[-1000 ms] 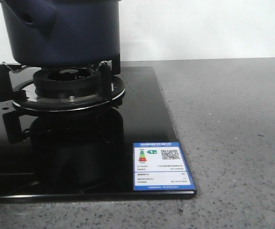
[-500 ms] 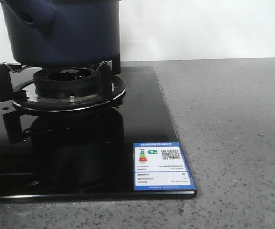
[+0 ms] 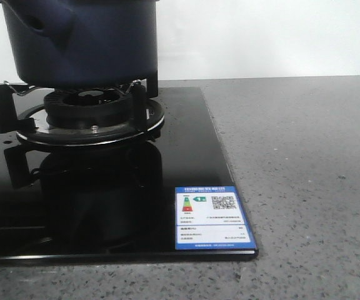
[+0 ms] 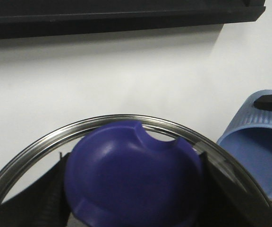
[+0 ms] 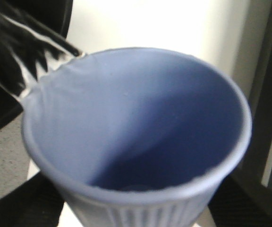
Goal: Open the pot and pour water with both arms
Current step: 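Tilt the cup with the right gripper to pour water into the pot, then set the empty cup back on the counter and open the right gripper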
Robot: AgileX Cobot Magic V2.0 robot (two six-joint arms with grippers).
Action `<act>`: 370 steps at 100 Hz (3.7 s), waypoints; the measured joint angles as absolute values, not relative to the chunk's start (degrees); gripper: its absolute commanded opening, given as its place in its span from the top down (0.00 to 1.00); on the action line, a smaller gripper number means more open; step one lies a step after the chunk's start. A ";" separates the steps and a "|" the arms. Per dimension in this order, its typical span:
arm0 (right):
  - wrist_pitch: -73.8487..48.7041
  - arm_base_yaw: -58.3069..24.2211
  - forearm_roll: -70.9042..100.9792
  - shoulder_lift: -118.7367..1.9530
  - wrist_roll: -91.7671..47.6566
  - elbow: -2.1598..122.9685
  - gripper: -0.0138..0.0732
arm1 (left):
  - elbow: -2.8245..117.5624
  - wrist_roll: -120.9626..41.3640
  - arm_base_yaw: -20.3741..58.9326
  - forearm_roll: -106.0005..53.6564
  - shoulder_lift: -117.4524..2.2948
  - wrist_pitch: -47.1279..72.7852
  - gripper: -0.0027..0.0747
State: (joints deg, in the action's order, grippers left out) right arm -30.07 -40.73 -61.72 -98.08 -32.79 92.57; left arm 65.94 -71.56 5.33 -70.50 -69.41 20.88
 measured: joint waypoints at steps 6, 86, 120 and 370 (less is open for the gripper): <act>-29.41 -40.73 -62.82 -98.08 -32.94 92.67 0.38 | 65.94 -71.56 5.33 -70.50 -69.41 20.88 0.53; -24.78 -40.73 -70.57 -98.08 -33.42 92.74 0.38 | 65.94 -71.56 5.33 -70.63 -69.41 20.88 0.53; -27.66 -40.78 -68.59 -98.08 -17.90 92.74 0.38 | 65.94 -71.56 5.33 -70.63 -69.41 20.88 0.53; 21.80 4.12 -52.83 -80.22 46.14 38.68 0.09 | 65.94 -71.45 5.33 -70.67 -69.41 20.88 0.53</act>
State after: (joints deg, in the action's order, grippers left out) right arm 21.80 4.12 -52.83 -80.22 46.14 38.68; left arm 65.94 -71.45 5.33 -70.67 -69.41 20.88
